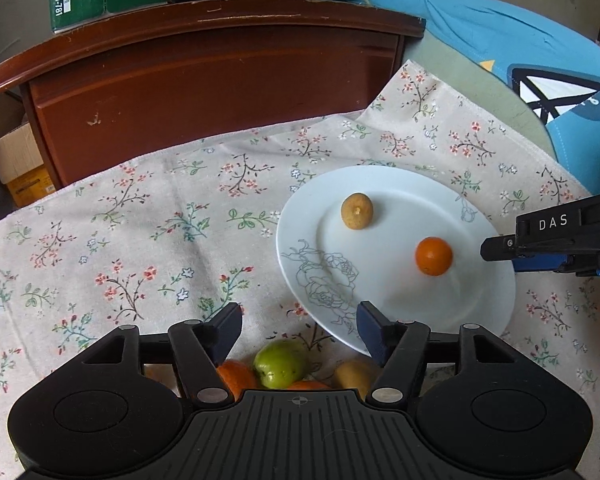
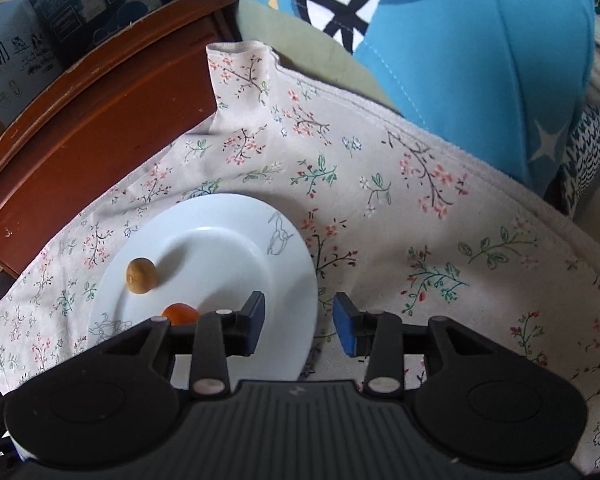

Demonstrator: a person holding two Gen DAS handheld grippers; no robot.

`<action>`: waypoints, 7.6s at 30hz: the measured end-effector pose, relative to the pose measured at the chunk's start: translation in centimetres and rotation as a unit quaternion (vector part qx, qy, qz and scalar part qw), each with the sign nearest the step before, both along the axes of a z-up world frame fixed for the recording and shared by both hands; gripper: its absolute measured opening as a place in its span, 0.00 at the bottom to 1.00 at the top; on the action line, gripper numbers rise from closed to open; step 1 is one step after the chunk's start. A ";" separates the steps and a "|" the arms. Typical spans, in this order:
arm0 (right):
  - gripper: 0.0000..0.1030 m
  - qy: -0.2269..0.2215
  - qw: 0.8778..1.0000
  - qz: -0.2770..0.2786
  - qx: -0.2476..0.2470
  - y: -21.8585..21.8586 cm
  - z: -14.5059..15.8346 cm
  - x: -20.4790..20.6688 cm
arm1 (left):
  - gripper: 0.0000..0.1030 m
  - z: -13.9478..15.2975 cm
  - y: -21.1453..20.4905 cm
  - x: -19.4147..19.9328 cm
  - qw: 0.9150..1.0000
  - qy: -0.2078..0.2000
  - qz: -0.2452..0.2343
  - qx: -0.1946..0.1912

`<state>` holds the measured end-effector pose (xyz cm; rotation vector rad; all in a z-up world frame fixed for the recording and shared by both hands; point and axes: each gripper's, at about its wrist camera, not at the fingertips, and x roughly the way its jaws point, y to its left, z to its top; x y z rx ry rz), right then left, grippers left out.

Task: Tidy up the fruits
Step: 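Carry the orange with the left tool onto the plate while the right tool places the kiwi, then open both tools and withdraw them from the plate to the fruit pile, then grasp a green lime with the left tool while the right tool grasps an orange, then lower the lime onto the plate with the left tool while the right tool releases the orange there, then withdraw both open tools from the plate back to the fruit pile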

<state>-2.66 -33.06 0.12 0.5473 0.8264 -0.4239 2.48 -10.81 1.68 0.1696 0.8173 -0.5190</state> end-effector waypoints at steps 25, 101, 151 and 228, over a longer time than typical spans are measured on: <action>0.50 0.002 0.995 0.095 -0.018 3.9 -0.5 1.2 | 0.74 -0.1 3.5 -0.1 0.999 0.015 0.047 0.010; 0.39 -0.019 0.957 0.291 -0.003 13.1 -0.5 -3.0 | 0.41 -1.1 5.3 -9.2 0.999 0.029 -0.020 0.014; 0.29 -0.046 0.963 0.266 0.015 11.5 1.5 -3.3 | 0.33 -0.6 5.4 -9.1 0.999 0.036 -0.015 -0.005; 0.38 -0.081 0.981 0.172 0.040 5.4 3.0 1.2 | 0.82 5.2 4.1 2.0 0.999 -0.015 0.024 -0.028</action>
